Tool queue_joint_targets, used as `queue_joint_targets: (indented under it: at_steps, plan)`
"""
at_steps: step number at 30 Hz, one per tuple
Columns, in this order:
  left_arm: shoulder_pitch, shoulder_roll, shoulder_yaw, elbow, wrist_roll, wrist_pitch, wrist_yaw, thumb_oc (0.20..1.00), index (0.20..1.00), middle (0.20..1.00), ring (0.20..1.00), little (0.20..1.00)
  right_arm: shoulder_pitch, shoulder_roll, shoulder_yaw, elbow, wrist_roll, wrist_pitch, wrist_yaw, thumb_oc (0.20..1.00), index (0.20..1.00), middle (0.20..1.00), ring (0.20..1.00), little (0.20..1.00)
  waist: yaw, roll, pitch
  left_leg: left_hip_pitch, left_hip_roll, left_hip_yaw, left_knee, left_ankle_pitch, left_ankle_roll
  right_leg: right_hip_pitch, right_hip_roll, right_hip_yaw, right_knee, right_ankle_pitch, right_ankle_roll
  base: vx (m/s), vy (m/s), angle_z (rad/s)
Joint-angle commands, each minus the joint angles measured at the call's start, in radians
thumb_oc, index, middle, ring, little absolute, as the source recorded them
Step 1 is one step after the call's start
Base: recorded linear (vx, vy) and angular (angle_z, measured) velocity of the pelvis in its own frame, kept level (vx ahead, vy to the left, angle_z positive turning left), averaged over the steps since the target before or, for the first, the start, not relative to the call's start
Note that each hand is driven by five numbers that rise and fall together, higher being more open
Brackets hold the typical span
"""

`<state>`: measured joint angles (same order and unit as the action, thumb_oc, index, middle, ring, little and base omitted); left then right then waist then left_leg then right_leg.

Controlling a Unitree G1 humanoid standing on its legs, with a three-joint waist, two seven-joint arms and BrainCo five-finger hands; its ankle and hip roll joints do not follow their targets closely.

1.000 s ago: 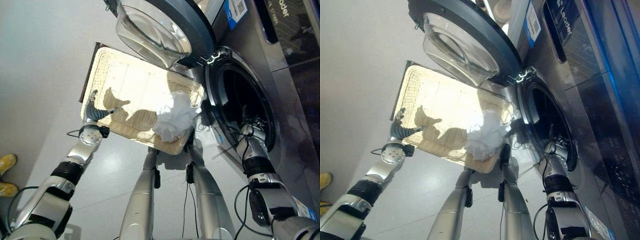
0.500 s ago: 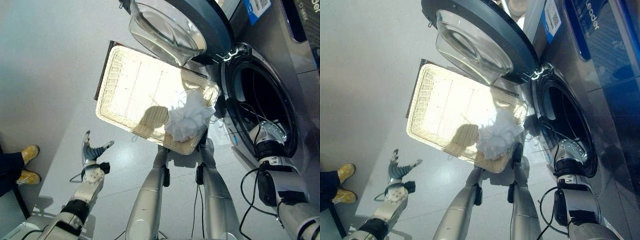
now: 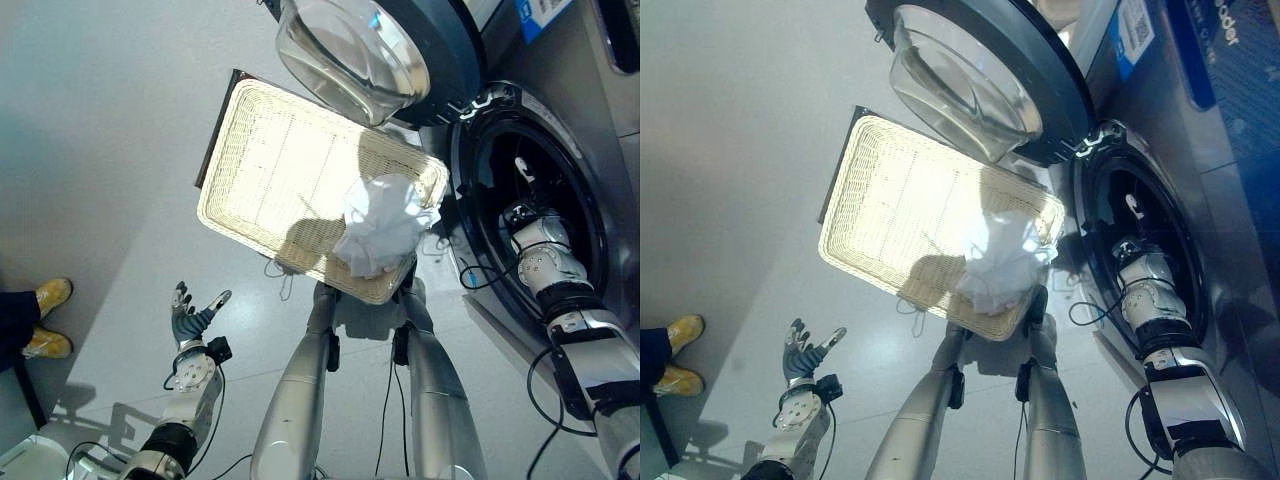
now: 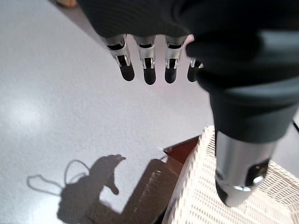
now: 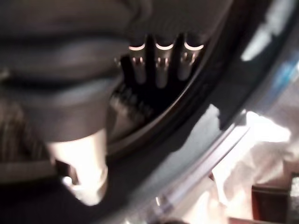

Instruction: Put the clothes into the washing machine.

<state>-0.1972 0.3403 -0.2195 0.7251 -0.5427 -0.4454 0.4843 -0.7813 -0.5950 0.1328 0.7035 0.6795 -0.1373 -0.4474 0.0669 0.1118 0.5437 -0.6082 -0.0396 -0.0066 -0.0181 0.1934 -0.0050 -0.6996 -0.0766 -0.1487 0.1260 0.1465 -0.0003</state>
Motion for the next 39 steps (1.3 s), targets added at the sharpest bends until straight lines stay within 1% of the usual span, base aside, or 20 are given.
queue_joint_targets:
  at_steps: [1,2,3,6,10,11,12,14,17,19,23,26,28,30,33,34,35,37,38,39]
  plan:
    - [0.012,0.024,0.026,0.015,-0.033,-0.008,-0.008,1.0,1.0,1.0,1.0,1.0,0.069,-0.037,0.032,-0.094,-0.236,0.034,-0.043,1.0,1.0,1.0,1.0,1.0,-0.007,-0.002,-0.024,-0.027,-0.04,0.041,0.076,-0.047,-0.016,0.018,0.01,-0.042,0.039,-0.038,0.067,-0.03,0.083,0.06]
    - [0.018,0.019,0.027,0.015,-0.035,-0.002,-0.012,1.0,1.0,1.0,1.0,1.0,0.088,-0.03,0.043,-0.122,-0.269,0.041,-0.053,1.0,1.0,1.0,1.0,1.0,-0.008,-0.005,-0.024,-0.027,-0.04,0.043,0.073,-0.046,-0.015,0.017,0.01,-0.041,0.037,-0.037,0.068,-0.04,0.112,0.07]
    - [0.03,0.011,0.032,0.019,-0.035,0.001,-0.021,1.0,1.0,1.0,1.0,1.0,0.129,-0.022,0.062,-0.174,-0.353,0.059,-0.065,1.0,1.0,1.0,1.0,1.0,-0.012,-0.01,-0.024,-0.027,-0.038,0.045,0.066,-0.044,-0.013,0.015,0.011,-0.038,0.035,-0.035,0.07,-0.03,0.086,0.07]
    - [0.046,0.005,0.038,0.025,-0.044,0.0,-0.041,1.0,1.0,1.0,1.0,1.0,0.174,-0.013,0.074,-0.233,-0.42,0.083,-0.063,1.0,1.0,1.0,1.0,1.0,-0.017,-0.015,-0.024,-0.021,-0.035,0.048,0.055,-0.041,-0.011,0.017,0.014,-0.032,0.032,-0.032,0.073,-0.02,0.081,0.06]
    - [0.063,-0.009,0.04,0.022,-0.054,0.001,-0.09,1.0,1.0,1.0,1.0,1.0,0.27,0.007,0.108,-0.329,-0.558,0.12,-0.02,1.0,1.0,1.0,1.0,1.0,-0.031,-0.029,-0.024,-0.017,-0.03,0.052,0.039,-0.036,-0.007,0.013,0.019,-0.018,0.027,-0.025,0.079,-0.02,0.062,0.05]
    - [0.063,-0.009,0.04,0.021,-0.054,0.001,-0.091,1.0,1.0,1.0,1.0,1.0,0.276,0.008,0.111,-0.337,-0.565,0.124,-0.019,1.0,1.0,1.0,1.0,1.0,-0.032,-0.03,-0.024,-0.017,-0.03,0.052,0.038,-0.036,-0.006,0.013,0.019,-0.017,0.026,-0.024,0.08,-0.02,0.054,0.01]
    - [0.067,-0.013,0.04,0.015,-0.055,0.001,-0.098,1.0,1.0,1.0,1.0,1.0,0.307,0.01,0.125,-0.375,-0.63,0.134,-0.007,1.0,1.0,1.0,1.0,1.0,-0.038,-0.038,-0.024,-0.014,-0.028,0.054,0.033,-0.035,-0.005,0.014,0.021,-0.012,0.024,-0.022,0.082,-0.02,0.056,0.02]
    - [0.074,-0.015,0.043,0.003,-0.051,0.0,-0.108,1.0,1.0,1.0,1.0,1.0,0.354,0.012,0.149,-0.438,-0.707,0.128,0.015,1.0,1.0,1.0,1.0,1.0,-0.047,-0.049,-0.024,-0.014,-0.027,0.054,0.03,-0.034,-0.002,0.011,0.025,-0.004,0.025,-0.021,0.086,-0.01,0.055,0.04]
    - [0.074,-0.016,0.04,-0.003,-0.052,0.0,-0.107,1.0,1.0,1.0,1.0,1.0,0.371,0.013,0.163,-0.463,-0.765,0.124,0.022,1.0,1.0,1.0,1.0,1.0,-0.05,-0.053,-0.024,-0.012,-0.027,0.053,0.025,-0.033,-0.002,0.012,0.026,-0.001,0.024,-0.02,0.088,0.0,0.012,0.0]
    - [0.061,-0.018,0.033,-0.011,-0.048,0.009,-0.104,1.0,1.0,1.0,1.0,1.0,0.389,0.007,0.207,-0.515,-0.881,0.117,0.032,1.0,1.0,1.0,1.0,1.0,-0.056,-0.06,-0.024,-0.013,-0.027,0.053,0.024,-0.033,-0.001,0.011,0.027,0.005,0.024,-0.019,0.093,0.0,0.039,0.0]
    - [0.031,-0.015,0.011,-0.003,-0.054,0.023,-0.105,1.0,1.0,1.0,1.0,1.0,0.339,-0.023,0.297,-0.548,-1.022,0.138,0.069,1.0,1.0,1.0,1.0,1.0,-0.049,-0.06,-0.024,-0.017,-0.031,0.045,0.022,-0.031,-0.001,0.007,0.023,0.004,0.026,-0.019,0.099,0.0,0.017,0.0]
    - [0.014,-0.011,-0.001,0.009,-0.053,0.029,-0.11,1.0,1.0,1.0,1.0,1.0,0.289,-0.034,0.345,-0.524,-1.07,0.163,0.058,1.0,1.0,1.0,1.0,1.0,-0.038,-0.058,-0.024,-0.022,-0.033,0.038,0.028,-0.033,-0.002,0.005,0.018,-0.001,0.029,-0.022,0.103,0.0,-0.006,0.05]
    - [-0.001,-0.01,-0.01,0.025,-0.049,0.032,-0.119,1.0,1.0,1.0,1.0,1.0,0.229,-0.04,0.388,-0.484,-1.109,0.194,0.054,1.0,1.0,1.0,1.0,1.0,-0.024,-0.055,-0.024,-0.025,-0.035,0.031,0.03,-0.033,-0.002,0.006,0.013,-0.01,0.031,-0.024,0.104,0.0,-0.019,0.11]
    - [-0.011,-0.006,-0.015,0.037,-0.049,0.036,-0.131,1.0,1.0,1.0,1.0,1.0,0.169,-0.044,0.425,-0.435,-1.159,0.245,0.083,1.0,1.0,1.0,1.0,1.0,-0.011,-0.054,-0.024,-0.03,-0.039,0.023,0.038,-0.036,-0.004,0.006,0.01,-0.018,0.033,-0.026,0.105,0.01,-0.034,0.12]
    - [-0.034,0.002,-0.031,0.046,-0.039,0.051,-0.141,1.0,1.0,1.0,1.0,1.0,0.071,-0.04,0.492,-0.353,-1.204,0.338,0.17,1.0,1.0,1.0,1.0,1.0,0.011,-0.055,-0.024,-0.042,-0.043,0.01,0.049,-0.037,-0.006,0.003,0.004,-0.033,0.037,-0.03,0.105,0.02,-0.04,0.13]
    - [-0.035,0.002,-0.032,0.047,-0.04,0.052,-0.141,1.0,1.0,1.0,1.0,1.0,0.066,-0.039,0.495,-0.349,-1.211,0.343,0.175,1.0,1.0,1.0,1.0,1.0,0.011,-0.055,-0.024,-0.043,-0.043,0.009,0.049,-0.037,-0.006,0.002,0.003,-0.034,0.038,-0.03,0.105,0.03,-0.057,0.2]
    - [-0.048,0.007,-0.042,0.048,-0.039,0.062,-0.149,1.0,1.0,1.0,1.0,1.0,-0.006,-0.042,0.545,-0.288,-1.228,0.377,0.212,1.0,1.0,1.0,1.0,1.0,0.028,-0.054,-0.024,-0.05,-0.045,0.001,0.052,-0.036,-0.005,0.0,0.001,-0.047,0.04,-0.031,0.104,0.03,-0.056,0.2]
    - [-0.058,0.011,-0.056,0.049,-0.037,0.067,-0.154,1.0,1.0,1.0,1.0,1.0,-0.066,-0.031,0.592,-0.238,-1.247,0.426,0.267,1.0,1.0,1.0,1.0,1.0,0.042,-0.055,-0.024,-0.056,-0.046,-0.008,0.054,-0.034,-0.006,-0.002,0.001,-0.054,0.041,-0.031,0.103,0.03,-0.052,0.19]
    - [-0.061,0.013,-0.061,0.047,-0.036,0.068,-0.155,1.0,1.0,1.0,1.0,1.0,-0.087,-0.028,0.607,-0.218,-1.243,0.436,0.281,1.0,1.0,1.0,1.0,1.0,0.048,-0.054,-0.024,-0.059,-0.047,-0.011,0.054,-0.034,-0.006,-0.003,0.002,-0.058,0.04,-0.032,0.103,0.03,-0.04,0.22]
    - [-0.065,0.013,-0.068,0.044,-0.031,0.071,-0.156,1.0,1.0,1.0,1.0,1.0,-0.118,-0.02,0.629,-0.191,-1.241,0.472,0.329,1.0,1.0,1.0,1.0,1.0,0.056,-0.053,-0.024,-0.063,-0.048,-0.017,0.054,-0.033,-0.006,-0.005,0.002,-0.062,0.041,-0.032,0.102,0.03,-0.045,0.22]
